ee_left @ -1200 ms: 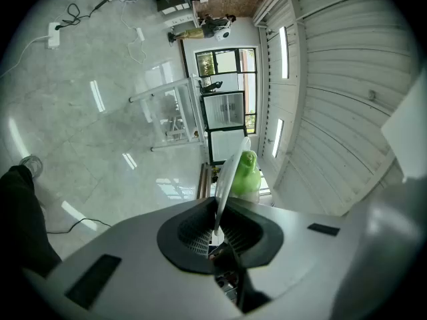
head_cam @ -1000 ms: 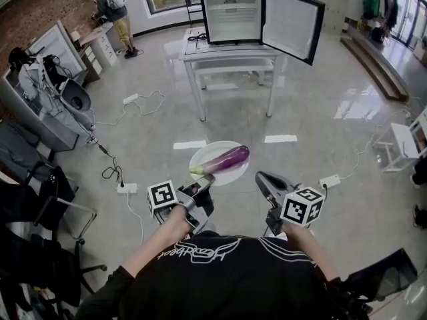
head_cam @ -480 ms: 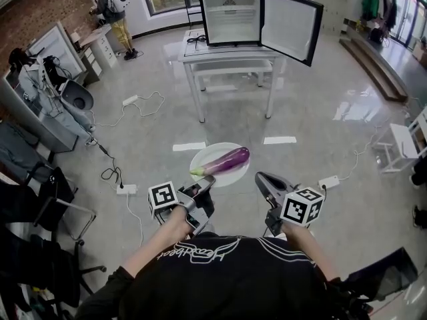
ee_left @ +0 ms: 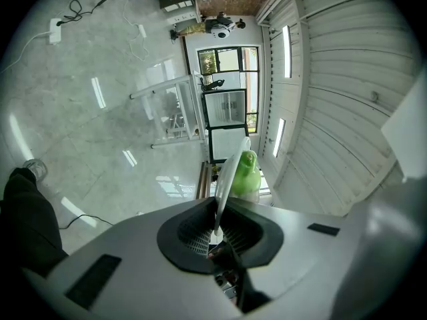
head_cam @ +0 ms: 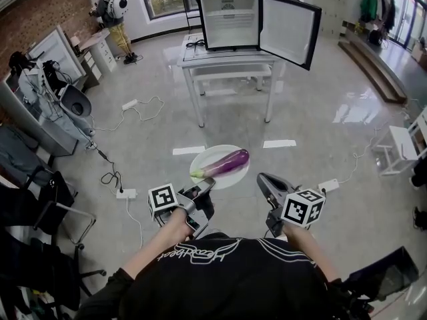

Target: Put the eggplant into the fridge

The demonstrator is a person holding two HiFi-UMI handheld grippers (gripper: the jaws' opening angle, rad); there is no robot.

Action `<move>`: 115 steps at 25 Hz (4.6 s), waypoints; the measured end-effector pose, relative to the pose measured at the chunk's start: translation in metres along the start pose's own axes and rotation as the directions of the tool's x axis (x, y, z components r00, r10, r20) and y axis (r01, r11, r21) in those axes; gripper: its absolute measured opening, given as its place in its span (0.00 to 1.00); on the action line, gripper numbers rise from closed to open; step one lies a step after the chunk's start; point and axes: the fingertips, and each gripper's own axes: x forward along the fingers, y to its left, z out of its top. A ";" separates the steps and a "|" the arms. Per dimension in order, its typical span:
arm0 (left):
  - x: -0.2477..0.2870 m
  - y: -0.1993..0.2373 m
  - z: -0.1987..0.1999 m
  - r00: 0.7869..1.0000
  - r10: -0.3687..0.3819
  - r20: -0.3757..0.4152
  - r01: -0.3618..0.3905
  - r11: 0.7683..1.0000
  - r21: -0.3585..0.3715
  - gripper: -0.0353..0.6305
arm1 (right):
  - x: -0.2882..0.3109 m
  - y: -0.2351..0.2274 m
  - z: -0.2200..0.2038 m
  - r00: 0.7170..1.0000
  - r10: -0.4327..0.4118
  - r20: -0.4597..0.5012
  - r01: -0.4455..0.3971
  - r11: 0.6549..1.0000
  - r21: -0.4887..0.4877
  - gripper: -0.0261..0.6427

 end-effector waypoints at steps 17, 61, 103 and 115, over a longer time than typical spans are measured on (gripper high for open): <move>0.042 0.008 0.028 0.999 0.001 -0.034 -0.002 1.000 -0.026 0.09 | 0.026 -0.036 0.013 0.999 -0.033 0.000 0.033 0.999 0.034 0.05; 0.278 -0.002 0.371 0.995 -0.020 -0.103 0.013 0.998 -0.065 0.09 | 0.335 -0.218 0.182 0.988 -0.152 0.023 0.151 0.987 0.052 0.05; 0.501 -0.001 0.506 0.998 0.049 -0.035 -0.052 0.993 -0.102 0.09 | 0.482 -0.414 0.313 0.995 -0.069 -0.068 0.075 0.992 0.103 0.05; 0.570 -0.013 0.536 0.999 0.040 -0.022 -0.041 0.996 -0.075 0.09 | 0.513 -0.466 0.353 0.997 -0.035 -0.064 0.041 0.995 0.092 0.05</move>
